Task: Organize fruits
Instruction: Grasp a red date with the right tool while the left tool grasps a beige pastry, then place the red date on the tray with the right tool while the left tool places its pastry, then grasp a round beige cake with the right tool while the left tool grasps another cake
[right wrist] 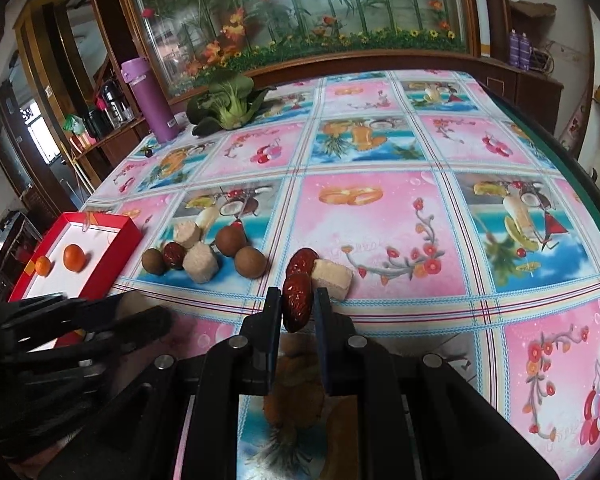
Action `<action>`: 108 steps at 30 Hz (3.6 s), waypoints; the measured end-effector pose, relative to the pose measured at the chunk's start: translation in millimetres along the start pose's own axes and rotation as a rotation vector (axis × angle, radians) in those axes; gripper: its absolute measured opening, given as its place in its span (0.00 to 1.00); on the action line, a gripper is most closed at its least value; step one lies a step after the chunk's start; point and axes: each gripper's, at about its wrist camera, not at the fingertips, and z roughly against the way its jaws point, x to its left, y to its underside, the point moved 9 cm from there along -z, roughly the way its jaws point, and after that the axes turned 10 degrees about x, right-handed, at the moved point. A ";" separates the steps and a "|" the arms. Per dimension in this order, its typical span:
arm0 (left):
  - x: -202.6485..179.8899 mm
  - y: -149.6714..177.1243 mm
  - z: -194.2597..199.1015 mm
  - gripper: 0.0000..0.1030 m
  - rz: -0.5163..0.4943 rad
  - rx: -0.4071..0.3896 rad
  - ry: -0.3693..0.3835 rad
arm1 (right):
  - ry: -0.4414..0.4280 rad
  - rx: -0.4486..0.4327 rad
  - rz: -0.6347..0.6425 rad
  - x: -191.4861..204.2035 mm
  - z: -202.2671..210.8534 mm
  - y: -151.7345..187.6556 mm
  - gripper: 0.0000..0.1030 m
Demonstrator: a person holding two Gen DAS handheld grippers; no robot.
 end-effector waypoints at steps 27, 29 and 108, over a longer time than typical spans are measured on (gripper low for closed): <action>222.4 105.4 120.6 0.29 0.387 -0.193 -0.215 | -0.305 0.007 0.323 224.5 4.9 13.0 0.14; 229.5 105.7 116.2 0.29 0.385 -0.184 -0.230 | -0.313 0.033 0.350 242.6 -5.3 17.6 0.14; -1.1 -13.1 -33.0 0.52 -0.118 0.072 0.039 | 0.035 0.027 0.079 -3.2 -5.0 -14.5 0.36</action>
